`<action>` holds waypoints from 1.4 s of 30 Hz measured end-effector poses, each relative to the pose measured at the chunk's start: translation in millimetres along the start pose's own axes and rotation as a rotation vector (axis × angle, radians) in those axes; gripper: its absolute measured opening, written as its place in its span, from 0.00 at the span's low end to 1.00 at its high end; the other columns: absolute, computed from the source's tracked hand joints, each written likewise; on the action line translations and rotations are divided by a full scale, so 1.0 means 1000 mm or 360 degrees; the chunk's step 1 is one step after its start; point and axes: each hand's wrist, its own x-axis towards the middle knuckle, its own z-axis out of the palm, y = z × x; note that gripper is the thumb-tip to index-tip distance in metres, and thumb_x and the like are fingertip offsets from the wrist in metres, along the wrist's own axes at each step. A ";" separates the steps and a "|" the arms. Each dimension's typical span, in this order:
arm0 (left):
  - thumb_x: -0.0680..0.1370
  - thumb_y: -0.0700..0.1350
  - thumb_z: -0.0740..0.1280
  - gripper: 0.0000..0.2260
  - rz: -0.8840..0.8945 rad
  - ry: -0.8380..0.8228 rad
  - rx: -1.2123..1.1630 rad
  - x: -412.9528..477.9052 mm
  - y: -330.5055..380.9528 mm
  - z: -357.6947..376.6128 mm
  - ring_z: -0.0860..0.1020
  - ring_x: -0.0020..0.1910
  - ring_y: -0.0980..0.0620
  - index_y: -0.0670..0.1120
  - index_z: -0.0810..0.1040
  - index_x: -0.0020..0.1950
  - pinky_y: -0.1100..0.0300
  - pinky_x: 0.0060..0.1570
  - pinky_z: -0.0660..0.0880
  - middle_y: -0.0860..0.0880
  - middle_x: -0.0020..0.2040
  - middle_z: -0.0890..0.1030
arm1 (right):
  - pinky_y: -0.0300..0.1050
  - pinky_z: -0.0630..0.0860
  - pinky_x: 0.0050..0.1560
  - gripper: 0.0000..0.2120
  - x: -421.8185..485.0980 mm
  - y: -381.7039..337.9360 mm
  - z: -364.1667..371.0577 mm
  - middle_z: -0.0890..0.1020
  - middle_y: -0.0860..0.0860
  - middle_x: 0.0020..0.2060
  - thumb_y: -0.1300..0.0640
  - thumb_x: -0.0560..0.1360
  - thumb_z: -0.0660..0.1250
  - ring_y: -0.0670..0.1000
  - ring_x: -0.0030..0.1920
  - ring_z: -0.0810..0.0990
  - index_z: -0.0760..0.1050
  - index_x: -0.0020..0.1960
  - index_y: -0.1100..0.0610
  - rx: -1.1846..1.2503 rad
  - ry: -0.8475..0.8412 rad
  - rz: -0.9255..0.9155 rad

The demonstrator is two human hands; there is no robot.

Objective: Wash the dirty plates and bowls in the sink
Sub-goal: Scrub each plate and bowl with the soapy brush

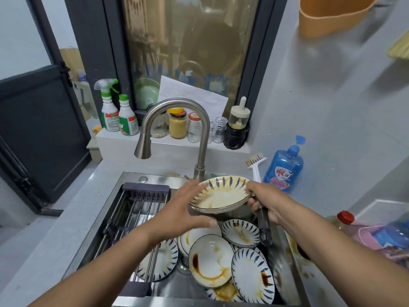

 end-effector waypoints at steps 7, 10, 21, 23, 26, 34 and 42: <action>0.75 0.43 0.70 0.24 0.0424 0.0157 0.0484 0.017 0.032 0.026 0.79 0.51 0.57 0.65 0.75 0.67 0.59 0.49 0.75 0.58 0.56 0.84 | 0.35 0.65 0.18 0.13 -0.014 -0.012 0.009 0.78 0.55 0.26 0.53 0.81 0.65 0.46 0.19 0.69 0.75 0.55 0.64 -0.0311 -0.0058 -0.0005; 0.73 0.41 0.75 0.22 -0.0078 0.0221 -0.0196 0.024 0.024 0.020 0.82 0.47 0.49 0.55 0.80 0.65 0.54 0.44 0.80 0.51 0.50 0.84 | 0.35 0.67 0.21 0.19 -0.026 -0.023 -0.001 0.87 0.59 0.38 0.38 0.83 0.58 0.47 0.20 0.71 0.74 0.58 0.52 -0.0724 -0.0065 -0.0319; 0.66 0.34 0.78 0.25 -0.0358 0.0196 -0.1082 0.032 0.009 0.010 0.83 0.57 0.42 0.48 0.81 0.62 0.45 0.61 0.80 0.44 0.55 0.86 | 0.53 0.79 0.43 0.19 -0.070 -0.028 -0.018 0.80 0.46 0.45 0.34 0.83 0.47 0.53 0.46 0.81 0.57 0.74 0.29 -0.2675 0.0018 -0.1573; 0.65 0.39 0.79 0.27 -0.0336 0.0178 -0.1116 0.027 0.006 0.009 0.83 0.56 0.41 0.49 0.80 0.63 0.43 0.60 0.80 0.45 0.55 0.86 | 0.49 0.77 0.39 0.17 -0.058 -0.039 -0.028 0.80 0.45 0.41 0.37 0.84 0.50 0.50 0.41 0.80 0.63 0.72 0.30 -0.2516 0.0061 -0.1415; 0.66 0.40 0.79 0.26 -0.0310 0.0166 -0.1104 0.024 0.004 0.008 0.84 0.56 0.43 0.50 0.80 0.63 0.46 0.58 0.81 0.46 0.55 0.86 | 0.42 0.67 0.32 0.17 -0.051 -0.050 -0.041 0.74 0.41 0.34 0.40 0.85 0.53 0.42 0.34 0.72 0.68 0.72 0.32 -0.2394 0.0019 -0.1181; 0.70 0.34 0.78 0.22 -0.0344 0.0202 -0.1032 0.024 0.004 0.017 0.83 0.54 0.44 0.50 0.81 0.60 0.50 0.56 0.81 0.48 0.52 0.87 | 0.53 0.79 0.44 0.18 -0.057 -0.038 -0.012 0.79 0.48 0.43 0.36 0.84 0.48 0.57 0.47 0.82 0.60 0.72 0.31 -0.2752 0.0024 -0.1513; 0.64 0.36 0.77 0.30 -0.0393 0.0193 -0.1450 0.028 0.006 0.013 0.82 0.59 0.38 0.47 0.78 0.66 0.39 0.63 0.77 0.42 0.58 0.85 | 0.54 0.78 0.44 0.17 -0.058 -0.021 -0.019 0.80 0.47 0.43 0.35 0.83 0.48 0.57 0.46 0.81 0.58 0.72 0.29 -0.2588 -0.0045 -0.1526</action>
